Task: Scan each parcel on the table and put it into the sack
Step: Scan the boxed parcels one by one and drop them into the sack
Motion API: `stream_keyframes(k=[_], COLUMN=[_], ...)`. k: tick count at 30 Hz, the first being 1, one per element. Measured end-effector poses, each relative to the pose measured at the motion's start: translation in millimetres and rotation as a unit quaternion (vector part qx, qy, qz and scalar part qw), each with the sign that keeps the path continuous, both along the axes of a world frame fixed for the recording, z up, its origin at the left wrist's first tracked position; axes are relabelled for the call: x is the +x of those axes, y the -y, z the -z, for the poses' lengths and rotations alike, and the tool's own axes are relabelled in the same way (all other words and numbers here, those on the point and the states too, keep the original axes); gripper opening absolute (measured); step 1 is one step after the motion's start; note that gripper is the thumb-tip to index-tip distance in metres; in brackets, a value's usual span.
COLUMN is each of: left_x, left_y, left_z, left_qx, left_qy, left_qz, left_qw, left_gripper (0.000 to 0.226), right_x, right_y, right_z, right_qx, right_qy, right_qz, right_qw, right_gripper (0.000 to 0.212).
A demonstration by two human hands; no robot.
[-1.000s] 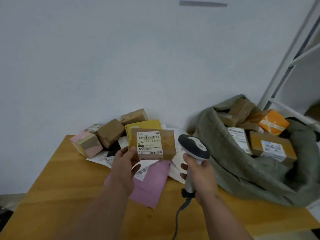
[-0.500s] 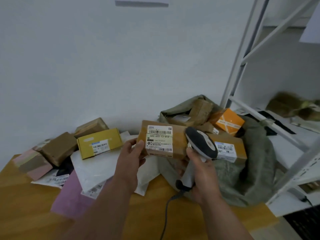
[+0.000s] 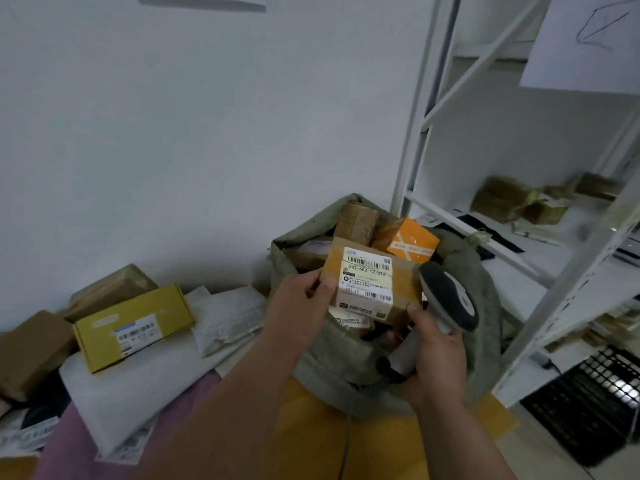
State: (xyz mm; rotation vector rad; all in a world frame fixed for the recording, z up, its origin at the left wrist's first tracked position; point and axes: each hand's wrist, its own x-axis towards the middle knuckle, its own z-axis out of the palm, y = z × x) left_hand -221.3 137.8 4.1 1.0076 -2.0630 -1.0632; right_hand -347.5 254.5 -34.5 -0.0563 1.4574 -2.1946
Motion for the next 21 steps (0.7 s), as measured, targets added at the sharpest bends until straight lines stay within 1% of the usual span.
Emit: stream_keyframes(k=[2, 4, 8, 11, 14, 15, 16, 17, 18, 19, 20, 21], left_x=[-6.8, -14.9, -36.2, -59.7, -86.0, -93.1, -98.7, -100.9, -99.8, -96.3, -91.6, -86.1], left_y=[0.5, 3.6, 16.9, 26.2, 36.5, 42.4, 50.6, 60.2, 70.1, 78.9, 86.5, 93.3], left_z=[-3.0, -6.3, -19.5, -31.4, -40.7, -41.5, -41.0, -39.1, -35.9, -32.2, -28.5, -25.0], left_qx=[-0.002, 0.012, 0.038, 0.037, 0.026, 0.018, -0.008, -0.053, -0.103, -0.140, -0.156, -0.153], left_qy=[0.014, 0.001, -0.034, -0.016, 0.022, 0.050, 0.106, 0.188, 0.267, 0.320, 0.349, 0.365], left_qz=[0.012, 0.009, 0.018, 0.043, 0.050, 0.042, 0.018, -0.023, -0.073, -0.118, -0.151, -0.173], left_qw=[1.000, 1.000, 0.999, 0.998, 0.998, 0.998, 0.994, 0.980, 0.955, 0.929, 0.911, 0.902], left_gripper=[0.021, 0.022, 0.032, 0.034, 0.038, 0.039, 0.040, 0.043, 0.045, 0.044, 0.041, 0.039], right_x=[-4.7, -13.3, -41.6, -65.3, -86.9, -93.0, -100.1, -105.9, -111.0, -113.9, -116.7, -117.7], right_y=[2.9, 9.6, 33.2, 51.7, 72.0, 79.3, 87.1, 95.0, 102.5, 109.3, 116.0, 121.8], right_z=[-0.5, -5.6, -25.6, -33.9, -33.5, -36.2, -37.3, -38.5, -38.3, -37.3, -31.1, -24.1], right_qx=[-0.007, -0.005, 0.006, 0.011, 0.058, 0.066, 0.076, 0.094, 0.117, 0.128, 0.122, 0.112], right_qy=[0.010, 0.005, -0.027, -0.045, -0.081, -0.086, -0.084, -0.078, -0.075, -0.064, -0.050, -0.040], right_qz=[0.023, 0.039, 0.050, 0.075, 0.087, 0.077, 0.050, 0.012, -0.038, -0.087, -0.131, -0.164], right_qw=[1.000, 0.999, 0.998, 0.996, 0.991, 0.991, 0.992, 0.992, 0.990, 0.986, 0.983, 0.979], right_gripper=[0.034, 0.036, 0.024, 0.024, 0.024, 0.029, 0.041, 0.058, 0.070, 0.067, 0.059, 0.051])
